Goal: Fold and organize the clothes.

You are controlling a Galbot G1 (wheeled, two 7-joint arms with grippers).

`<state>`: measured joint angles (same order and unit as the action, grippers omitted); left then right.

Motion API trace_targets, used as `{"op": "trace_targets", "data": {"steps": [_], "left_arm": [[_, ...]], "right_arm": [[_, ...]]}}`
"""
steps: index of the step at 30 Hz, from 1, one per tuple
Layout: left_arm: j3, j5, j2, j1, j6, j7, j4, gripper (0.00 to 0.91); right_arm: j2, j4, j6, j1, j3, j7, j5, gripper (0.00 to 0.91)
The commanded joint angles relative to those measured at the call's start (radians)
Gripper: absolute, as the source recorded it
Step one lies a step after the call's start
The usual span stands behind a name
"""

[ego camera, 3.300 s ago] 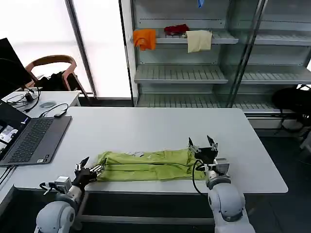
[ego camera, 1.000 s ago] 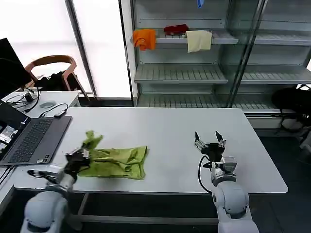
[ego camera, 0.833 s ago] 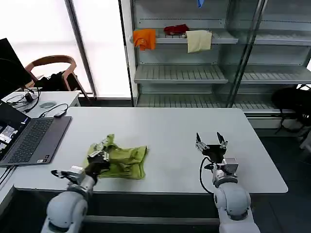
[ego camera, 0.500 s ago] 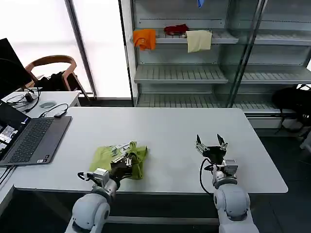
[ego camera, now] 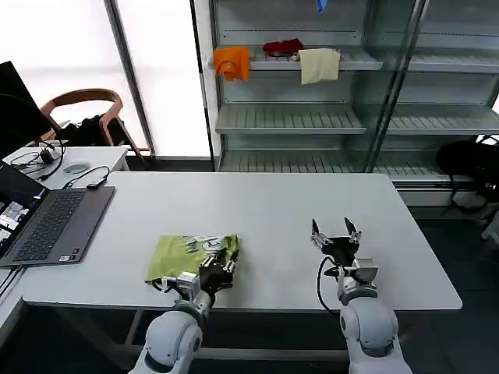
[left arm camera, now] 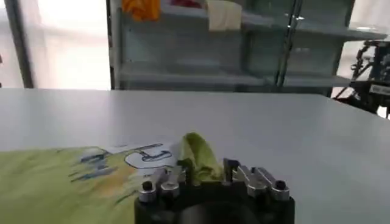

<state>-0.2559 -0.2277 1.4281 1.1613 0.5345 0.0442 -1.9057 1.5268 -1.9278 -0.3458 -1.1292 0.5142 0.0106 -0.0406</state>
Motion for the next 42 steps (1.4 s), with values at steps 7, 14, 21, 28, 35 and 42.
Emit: {"op": "trace_targets", "data": {"steps": [7, 14, 21, 28, 35, 42], "left_arm": [[-0.096, -0.185, -0.021, 0.053, -0.132, -0.062, -0.092, 0.907], [-0.491, -0.271, -0.18, 0.113, -0.137, -0.161, -0.083, 0.907], [-0.52, -0.302, -0.207, 0.161, -0.097, -0.187, -0.05, 0.907], [-0.442, -0.225, -0.162, 0.133, -0.097, -0.186, -0.025, 0.907], [-0.421, -0.185, -0.154, 0.105, -0.105, -0.183, 0.044, 0.907], [-0.405, -0.16, -0.149, 0.109, -0.105, -0.164, 0.07, 0.907]], "right_arm": [[-0.005, -0.006, -0.002, -0.004, 0.006, -0.002, 0.002, 0.907], [-0.009, -0.009, -0.008, 0.004, 0.005, -0.001, 0.001, 0.907], [-0.005, 0.02, -0.006, 0.017, 0.001, 0.001, 0.003, 0.907], [-0.008, 0.018, -0.006, 0.013, 0.003, 0.002, 0.004, 0.907], [-0.012, 0.018, -0.003, 0.0, 0.009, 0.005, 0.005, 0.907], [-0.009, 0.021, -0.001, -0.003, 0.008, 0.007, 0.004, 0.907]]}}
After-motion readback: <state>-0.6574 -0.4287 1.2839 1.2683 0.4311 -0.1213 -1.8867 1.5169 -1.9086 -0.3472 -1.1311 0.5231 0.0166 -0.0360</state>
